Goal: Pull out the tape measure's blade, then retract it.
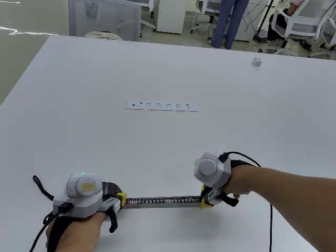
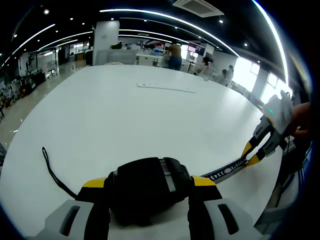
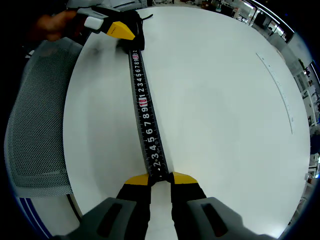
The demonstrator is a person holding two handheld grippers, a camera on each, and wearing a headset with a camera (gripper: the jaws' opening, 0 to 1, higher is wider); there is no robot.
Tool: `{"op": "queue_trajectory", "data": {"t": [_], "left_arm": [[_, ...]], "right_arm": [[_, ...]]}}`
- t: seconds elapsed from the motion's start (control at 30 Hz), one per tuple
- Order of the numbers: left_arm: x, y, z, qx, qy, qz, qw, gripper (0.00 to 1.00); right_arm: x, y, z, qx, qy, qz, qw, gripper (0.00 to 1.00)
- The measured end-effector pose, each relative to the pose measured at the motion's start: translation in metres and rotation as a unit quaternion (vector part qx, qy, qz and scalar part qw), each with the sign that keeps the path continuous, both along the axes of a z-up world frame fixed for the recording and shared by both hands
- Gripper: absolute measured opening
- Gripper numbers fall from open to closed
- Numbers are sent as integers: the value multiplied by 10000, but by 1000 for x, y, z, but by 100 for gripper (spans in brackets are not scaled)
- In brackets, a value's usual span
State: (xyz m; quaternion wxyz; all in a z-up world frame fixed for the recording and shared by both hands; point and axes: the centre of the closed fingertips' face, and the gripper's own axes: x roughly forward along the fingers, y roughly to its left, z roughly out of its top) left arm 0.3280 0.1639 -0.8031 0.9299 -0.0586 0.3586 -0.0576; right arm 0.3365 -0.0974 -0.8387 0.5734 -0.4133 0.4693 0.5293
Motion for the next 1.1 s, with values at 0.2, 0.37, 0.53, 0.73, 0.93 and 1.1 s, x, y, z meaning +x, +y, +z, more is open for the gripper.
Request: {"op": "queue_trajectory", "data": {"t": [0.2,0.37,0.53,0.73,0.93,1.1], "left_arm": [[0,0,0,-8,13,-7,10000,59],[0,0,-1,-21,19,-13,10000,60],[0,0,-1,-24,26,-14,10000,60],[0,0,-1,-32,28,-22,10000,60],[0,0,-1,-38,39,-27,10000,60],[0,0,-1,-38,31,-30,10000,60]], "right_arm": [[-1,2,0,-3,22,14,10000,14],[0,3,0,-14,23,25,10000,14],[-1,6,0,-23,23,35,10000,14],[-1,9,-1,-18,35,26,10000,14],[-2,11,1,-16,30,19,10000,14],[-2,13,0,6,12,33,10000,14]]}}
